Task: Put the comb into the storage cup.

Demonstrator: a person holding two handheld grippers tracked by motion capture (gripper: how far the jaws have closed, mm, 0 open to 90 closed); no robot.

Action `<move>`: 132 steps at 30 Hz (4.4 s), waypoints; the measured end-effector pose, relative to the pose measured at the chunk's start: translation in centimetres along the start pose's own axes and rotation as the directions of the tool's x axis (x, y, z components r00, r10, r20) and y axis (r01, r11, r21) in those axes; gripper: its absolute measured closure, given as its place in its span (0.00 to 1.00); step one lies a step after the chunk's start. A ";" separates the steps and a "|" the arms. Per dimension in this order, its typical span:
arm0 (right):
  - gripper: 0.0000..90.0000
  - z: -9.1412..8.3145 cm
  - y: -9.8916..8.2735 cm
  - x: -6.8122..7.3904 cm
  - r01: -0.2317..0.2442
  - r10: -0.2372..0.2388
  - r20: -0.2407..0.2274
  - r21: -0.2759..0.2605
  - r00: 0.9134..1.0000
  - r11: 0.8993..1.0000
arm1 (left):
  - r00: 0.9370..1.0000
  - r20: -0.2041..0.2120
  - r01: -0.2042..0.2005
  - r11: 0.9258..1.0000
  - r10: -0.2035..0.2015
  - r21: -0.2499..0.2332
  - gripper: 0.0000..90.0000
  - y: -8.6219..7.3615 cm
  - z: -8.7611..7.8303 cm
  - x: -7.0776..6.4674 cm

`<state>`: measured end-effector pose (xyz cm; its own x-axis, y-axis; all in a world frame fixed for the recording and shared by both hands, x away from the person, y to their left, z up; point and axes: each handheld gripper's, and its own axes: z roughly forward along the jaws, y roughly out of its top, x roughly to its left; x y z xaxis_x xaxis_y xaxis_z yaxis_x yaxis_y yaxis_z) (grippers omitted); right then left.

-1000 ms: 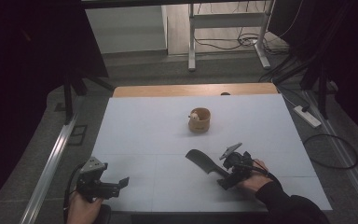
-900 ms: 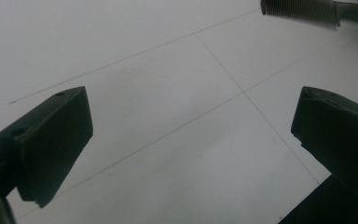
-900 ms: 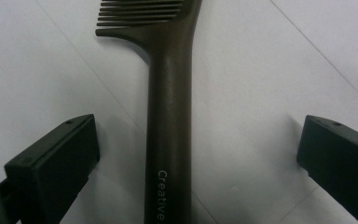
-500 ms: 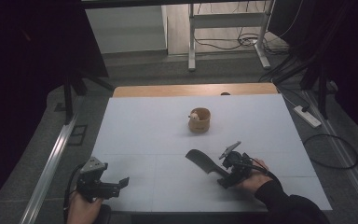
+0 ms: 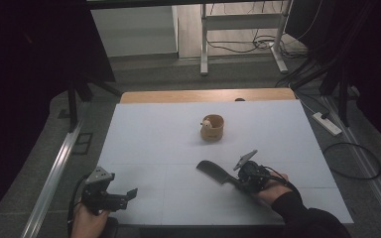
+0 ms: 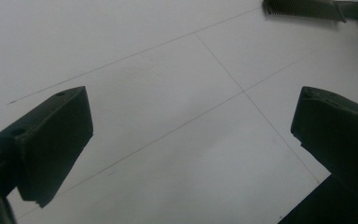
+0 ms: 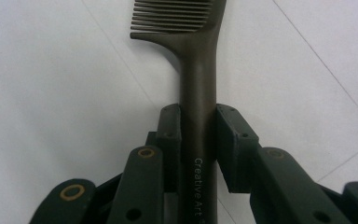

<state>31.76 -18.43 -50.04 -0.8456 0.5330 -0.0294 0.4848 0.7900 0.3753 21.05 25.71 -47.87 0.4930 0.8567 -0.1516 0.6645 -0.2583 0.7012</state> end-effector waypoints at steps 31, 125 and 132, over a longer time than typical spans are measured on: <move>0.81 -2.4 -0.5 -0.5 0.083 -0.086 -0.007 -0.162 0.996 0.983 | 0.993 0.121 -0.006 0.998 0.013 -0.060 0.00 1.1 0.4 0.1; 0.81 -6.0 -0.5 1.1 0.317 -0.260 0.182 -0.488 0.948 0.813 | 0.829 0.559 -0.006 0.998 0.038 -0.059 0.00 16.1 10.4 -4.7; 0.81 -6.0 -0.5 1.4 0.339 -0.280 0.193 -0.512 0.941 0.789 | 0.816 0.577 -0.005 0.999 0.033 -0.050 0.00 16.5 10.7 -5.1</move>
<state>28.98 -19.92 -44.73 -0.8880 0.3389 -0.3110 -0.0184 0.6493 0.7603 35.51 12.26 -42.97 0.7484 0.4328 -0.5026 0.6330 -0.2402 0.7359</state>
